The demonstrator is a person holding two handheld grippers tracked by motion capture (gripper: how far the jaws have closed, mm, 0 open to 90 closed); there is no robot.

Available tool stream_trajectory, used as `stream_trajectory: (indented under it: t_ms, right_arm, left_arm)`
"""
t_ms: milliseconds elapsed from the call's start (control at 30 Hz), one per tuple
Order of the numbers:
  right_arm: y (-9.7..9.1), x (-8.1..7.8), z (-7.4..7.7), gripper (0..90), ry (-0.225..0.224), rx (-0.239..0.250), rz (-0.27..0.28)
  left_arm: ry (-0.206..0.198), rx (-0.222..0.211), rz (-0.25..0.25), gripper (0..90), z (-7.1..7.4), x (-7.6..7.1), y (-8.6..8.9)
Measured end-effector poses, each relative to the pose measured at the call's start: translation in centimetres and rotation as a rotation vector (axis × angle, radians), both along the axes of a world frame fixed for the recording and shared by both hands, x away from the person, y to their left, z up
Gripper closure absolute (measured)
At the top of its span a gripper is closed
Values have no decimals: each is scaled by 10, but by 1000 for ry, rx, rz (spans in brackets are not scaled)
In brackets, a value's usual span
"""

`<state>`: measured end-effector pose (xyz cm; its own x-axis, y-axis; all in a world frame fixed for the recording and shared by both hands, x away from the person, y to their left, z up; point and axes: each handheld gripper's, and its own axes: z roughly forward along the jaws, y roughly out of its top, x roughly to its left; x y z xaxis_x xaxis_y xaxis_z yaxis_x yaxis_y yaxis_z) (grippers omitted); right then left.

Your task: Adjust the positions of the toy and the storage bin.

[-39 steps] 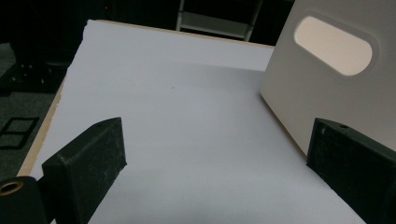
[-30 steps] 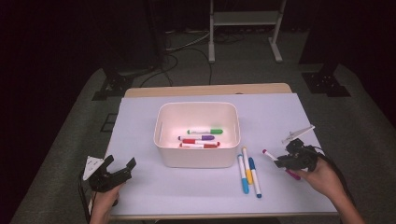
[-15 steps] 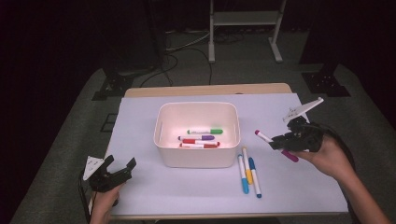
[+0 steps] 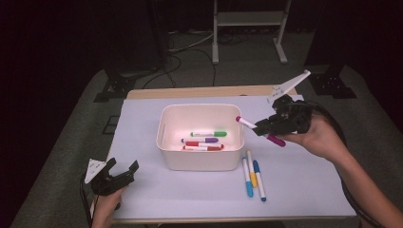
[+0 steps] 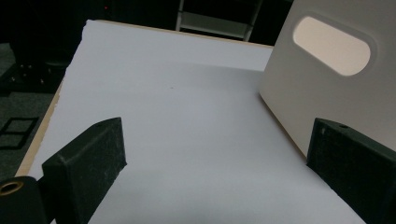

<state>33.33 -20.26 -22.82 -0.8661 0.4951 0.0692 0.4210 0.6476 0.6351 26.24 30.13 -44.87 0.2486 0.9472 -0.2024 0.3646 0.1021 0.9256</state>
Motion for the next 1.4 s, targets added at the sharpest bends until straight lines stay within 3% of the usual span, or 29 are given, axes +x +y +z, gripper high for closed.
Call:
stream_trajectory:
  t_ms: [200,467,1000,1400]
  right_arm:
    - [30,9,10,755,-7,-13,63]
    - [62,20,7,755,10,-34,118]
    - [129,44,-19,754,68,-91,214]
    - [158,57,-53,754,104,-148,250]
  left_arm:
    - [-2,-4,3,32,0,0,1]
    - [-3,-2,-1,32,0,0,1]
    - [-5,-5,-3,32,-1,0,2]
    - [-8,-8,-2,32,-1,0,2]
